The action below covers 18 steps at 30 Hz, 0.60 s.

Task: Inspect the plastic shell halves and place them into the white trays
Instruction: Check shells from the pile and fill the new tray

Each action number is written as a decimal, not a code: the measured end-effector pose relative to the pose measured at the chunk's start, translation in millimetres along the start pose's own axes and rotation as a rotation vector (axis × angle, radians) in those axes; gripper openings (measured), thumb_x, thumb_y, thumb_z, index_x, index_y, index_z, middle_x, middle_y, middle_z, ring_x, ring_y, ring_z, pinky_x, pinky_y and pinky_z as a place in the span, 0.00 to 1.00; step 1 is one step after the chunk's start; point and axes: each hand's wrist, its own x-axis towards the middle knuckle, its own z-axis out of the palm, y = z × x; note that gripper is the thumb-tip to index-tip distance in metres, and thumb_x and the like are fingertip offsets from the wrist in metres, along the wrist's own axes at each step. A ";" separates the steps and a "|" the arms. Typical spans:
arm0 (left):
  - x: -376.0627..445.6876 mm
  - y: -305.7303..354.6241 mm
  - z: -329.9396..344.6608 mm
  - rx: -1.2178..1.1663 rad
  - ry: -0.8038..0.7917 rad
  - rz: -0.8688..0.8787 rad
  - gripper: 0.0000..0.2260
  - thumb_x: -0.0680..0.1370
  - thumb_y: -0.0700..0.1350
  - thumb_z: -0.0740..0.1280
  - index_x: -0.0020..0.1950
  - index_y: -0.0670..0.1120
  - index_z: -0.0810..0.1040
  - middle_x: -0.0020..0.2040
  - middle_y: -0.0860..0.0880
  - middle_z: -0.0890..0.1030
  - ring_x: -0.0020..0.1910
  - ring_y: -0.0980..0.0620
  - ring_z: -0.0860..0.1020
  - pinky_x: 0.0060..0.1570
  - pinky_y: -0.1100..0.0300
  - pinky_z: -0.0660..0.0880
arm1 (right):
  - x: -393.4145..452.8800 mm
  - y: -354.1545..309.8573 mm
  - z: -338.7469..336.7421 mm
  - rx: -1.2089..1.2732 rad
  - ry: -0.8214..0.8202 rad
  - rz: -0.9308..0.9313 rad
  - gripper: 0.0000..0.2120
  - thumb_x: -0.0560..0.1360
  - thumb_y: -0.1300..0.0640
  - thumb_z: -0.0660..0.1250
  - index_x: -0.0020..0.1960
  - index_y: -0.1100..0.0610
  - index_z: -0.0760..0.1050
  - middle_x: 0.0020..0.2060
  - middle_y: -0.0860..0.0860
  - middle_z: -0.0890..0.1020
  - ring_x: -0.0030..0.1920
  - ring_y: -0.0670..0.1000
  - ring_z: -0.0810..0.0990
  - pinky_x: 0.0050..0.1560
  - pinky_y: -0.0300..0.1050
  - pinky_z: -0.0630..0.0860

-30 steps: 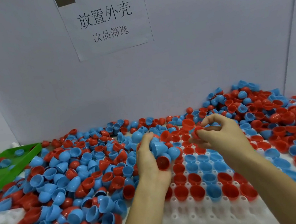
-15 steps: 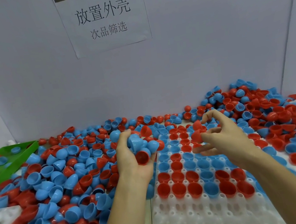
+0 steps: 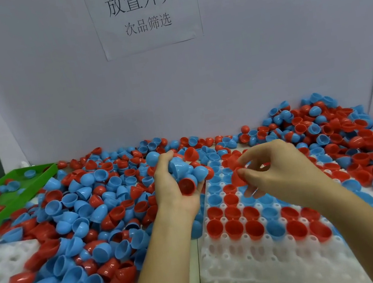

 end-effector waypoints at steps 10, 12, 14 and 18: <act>3.3 0.1 -3.6 0.048 0.014 0.024 0.10 0.74 0.51 0.72 0.49 0.46 0.78 0.39 0.45 0.81 0.27 0.52 0.81 0.30 0.57 0.79 | -19.4 -27.5 38.2 -0.280 -0.397 -0.102 0.07 0.74 0.58 0.71 0.40 0.60 0.83 0.33 0.54 0.85 0.33 0.55 0.83 0.36 0.54 0.83; 3.0 -0.5 -3.2 0.055 0.008 0.031 0.09 0.75 0.51 0.72 0.48 0.46 0.78 0.36 0.46 0.81 0.27 0.53 0.81 0.31 0.57 0.79 | -21.5 -29.6 43.6 -0.308 -0.442 -0.079 0.08 0.73 0.57 0.72 0.40 0.62 0.82 0.34 0.56 0.84 0.35 0.58 0.83 0.38 0.57 0.82; 2.0 -0.9 -3.2 0.062 -0.003 0.035 0.08 0.76 0.50 0.71 0.45 0.46 0.78 0.31 0.47 0.81 0.26 0.53 0.80 0.30 0.57 0.79 | -22.9 -31.1 49.5 -0.372 -0.460 -0.064 0.07 0.72 0.58 0.71 0.39 0.62 0.81 0.34 0.57 0.83 0.34 0.59 0.82 0.39 0.56 0.83; 0.6 -0.6 -2.8 0.061 -0.004 0.040 0.08 0.76 0.50 0.70 0.44 0.46 0.77 0.29 0.49 0.80 0.25 0.54 0.79 0.29 0.59 0.78 | -27.3 -32.0 60.9 -0.517 -0.460 -0.050 0.14 0.68 0.56 0.72 0.29 0.57 0.71 0.27 0.50 0.72 0.27 0.52 0.70 0.29 0.47 0.72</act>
